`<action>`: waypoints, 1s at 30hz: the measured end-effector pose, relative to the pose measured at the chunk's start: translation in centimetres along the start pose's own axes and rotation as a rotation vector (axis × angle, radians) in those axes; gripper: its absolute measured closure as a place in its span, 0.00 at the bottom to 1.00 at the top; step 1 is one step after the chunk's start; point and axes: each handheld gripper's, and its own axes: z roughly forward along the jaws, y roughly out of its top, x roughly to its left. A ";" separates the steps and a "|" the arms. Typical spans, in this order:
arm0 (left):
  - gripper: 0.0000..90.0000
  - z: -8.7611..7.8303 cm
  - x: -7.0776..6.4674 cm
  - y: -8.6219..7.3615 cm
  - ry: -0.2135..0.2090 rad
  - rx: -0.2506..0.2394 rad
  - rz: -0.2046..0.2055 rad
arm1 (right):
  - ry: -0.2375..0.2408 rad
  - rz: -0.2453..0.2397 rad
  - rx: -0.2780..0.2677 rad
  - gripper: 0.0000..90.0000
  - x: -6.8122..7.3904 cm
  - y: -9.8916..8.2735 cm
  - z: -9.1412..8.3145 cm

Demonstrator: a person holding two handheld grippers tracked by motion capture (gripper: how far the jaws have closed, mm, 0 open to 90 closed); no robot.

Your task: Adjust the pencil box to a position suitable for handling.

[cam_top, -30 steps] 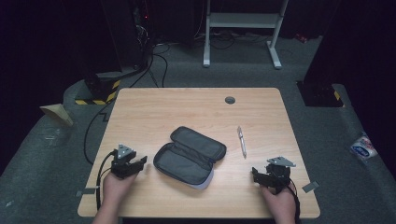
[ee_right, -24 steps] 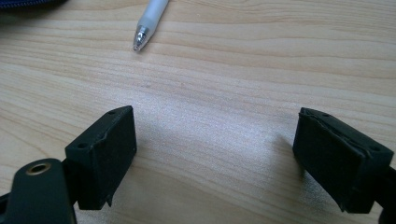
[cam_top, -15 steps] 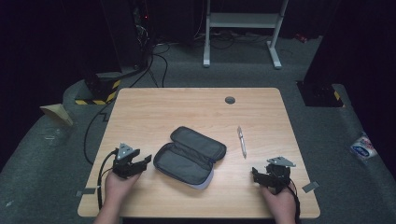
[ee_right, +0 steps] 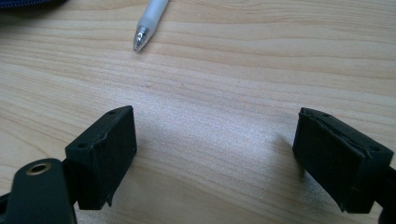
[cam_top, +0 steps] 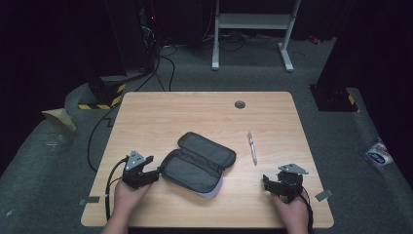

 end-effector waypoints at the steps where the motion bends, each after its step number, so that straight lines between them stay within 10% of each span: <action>1: 0.46 0.2 -0.5 0.0 -0.008 0.009 0.011 | -0.001 0.003 0.003 0.15 0.0 0.0 0.0; 12: 0.58 1.1 -1.1 -0.2 -0.037 0.051 0.006 | 0.057 0.008 -0.028 0.27 0.9 -0.1 -1.0; 30: 0.62 1.7 -1.0 -0.8 -0.031 0.070 0.016 | 0.268 -0.085 -0.180 0.40 10.7 3.6 -1.6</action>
